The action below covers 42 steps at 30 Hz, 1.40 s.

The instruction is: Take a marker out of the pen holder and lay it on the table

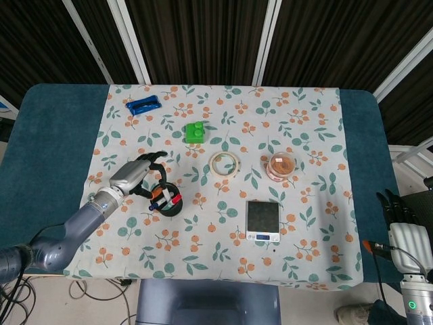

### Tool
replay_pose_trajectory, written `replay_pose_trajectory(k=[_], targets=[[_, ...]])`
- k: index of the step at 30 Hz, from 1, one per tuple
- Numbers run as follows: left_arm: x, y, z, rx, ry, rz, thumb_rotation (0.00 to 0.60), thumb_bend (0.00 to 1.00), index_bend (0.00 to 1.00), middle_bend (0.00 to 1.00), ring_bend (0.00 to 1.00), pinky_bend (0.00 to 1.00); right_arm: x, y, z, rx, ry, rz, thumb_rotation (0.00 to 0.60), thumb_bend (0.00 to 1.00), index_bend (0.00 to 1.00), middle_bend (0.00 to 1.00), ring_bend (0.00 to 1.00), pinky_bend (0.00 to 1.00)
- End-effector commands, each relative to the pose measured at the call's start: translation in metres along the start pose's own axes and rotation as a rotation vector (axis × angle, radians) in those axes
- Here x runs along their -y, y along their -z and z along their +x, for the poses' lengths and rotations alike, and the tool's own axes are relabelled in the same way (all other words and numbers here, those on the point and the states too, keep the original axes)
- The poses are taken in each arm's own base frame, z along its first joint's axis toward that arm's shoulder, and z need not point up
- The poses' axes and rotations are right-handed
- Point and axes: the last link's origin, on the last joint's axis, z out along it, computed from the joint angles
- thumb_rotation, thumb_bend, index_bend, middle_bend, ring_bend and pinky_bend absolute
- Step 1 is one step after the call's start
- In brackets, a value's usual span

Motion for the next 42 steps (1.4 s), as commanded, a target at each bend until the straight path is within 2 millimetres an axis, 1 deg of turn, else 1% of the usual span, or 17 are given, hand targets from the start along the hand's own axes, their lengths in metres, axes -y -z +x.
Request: replay_pose_trajectory(k=[1, 4, 10, 15, 18, 20, 23, 26, 30, 34, 42], targets=[[-0.010, 0.019, 0.018, -0.027, 0.019, -0.030, 0.600, 0.38, 0.52, 0.05, 0.00, 0.00, 0.000, 0.000, 0.000, -0.001, 0.000, 0.000, 0.600, 0.16, 0.07, 0.00, 0.06, 0.17], [-0.012, 0.029, 0.029, -0.042, 0.032, -0.039, 0.600, 0.38, 0.52, 0.05, 0.00, 0.00, 0.000, 0.000, 0.000, 0.001, 0.001, 0.000, 0.600, 0.16, 0.07, 0.00, 0.06, 0.17], [-0.009, 0.050, 0.049, -0.071, 0.072, -0.041, 0.600, 0.38, 0.52, 0.05, 0.00, 0.00, 0.000, 0.000, 0.000, 0.004, 0.002, -0.002, 0.600, 0.16, 0.07, 0.00, 0.06, 0.17], [0.004, 0.069, 0.062, -0.095, 0.094, -0.032, 0.600, 0.38, 0.52, 0.05, 0.00, 0.00, 0.000, 0.000, -0.001, 0.005, 0.004, -0.002, 0.600, 0.16, 0.07, 0.00, 0.06, 0.17], [0.015, 0.076, 0.064, -0.096, 0.093, -0.021, 0.600, 0.38, 0.52, 0.05, 0.00, 0.00, 0.001, 0.000, -0.001, 0.007, 0.002, -0.004, 0.600, 0.16, 0.07, 0.00, 0.06, 0.17], [0.027, 0.082, 0.065, -0.099, 0.104, -0.006, 0.600, 0.38, 0.52, 0.05, 0.00, 0.00, 0.001, 0.000, -0.001, 0.009, 0.002, -0.004, 0.600, 0.16, 0.07, 0.00, 0.06, 0.17], [0.038, 0.086, 0.065, -0.101, 0.122, 0.003, 0.600, 0.38, 0.52, 0.05, 0.00, 0.00, 0.001, 0.001, -0.001, 0.007, 0.002, -0.004, 0.600, 0.16, 0.07, 0.00, 0.06, 0.17], [0.052, 0.088, 0.061, -0.086, 0.142, 0.019, 0.600, 0.38, 0.52, 0.05, 0.00, 0.00, 0.001, 0.000, -0.001, 0.009, 0.002, -0.006, 0.600, 0.16, 0.07, 0.00, 0.06, 0.17], [0.063, 0.087, 0.050, -0.045, 0.142, 0.027, 0.600, 0.38, 0.52, 0.05, 0.00, 0.00, 0.001, 0.000, -0.001, 0.008, 0.004, -0.004, 0.600, 0.16, 0.07, 0.00, 0.06, 0.17], [0.068, 0.082, 0.037, -0.003, 0.150, 0.027, 0.600, 0.38, 0.52, 0.05, 0.00, 0.00, 0.001, 0.000, -0.001, 0.006, 0.003, -0.005, 0.600, 0.16, 0.07, 0.00, 0.06, 0.17], [0.077, 0.066, 0.015, 0.057, 0.110, 0.043, 0.600, 0.38, 0.52, 0.05, 0.00, 0.00, 0.001, 0.000, -0.001, 0.007, 0.001, -0.006, 0.600, 0.16, 0.07, 0.00, 0.06, 0.17]])
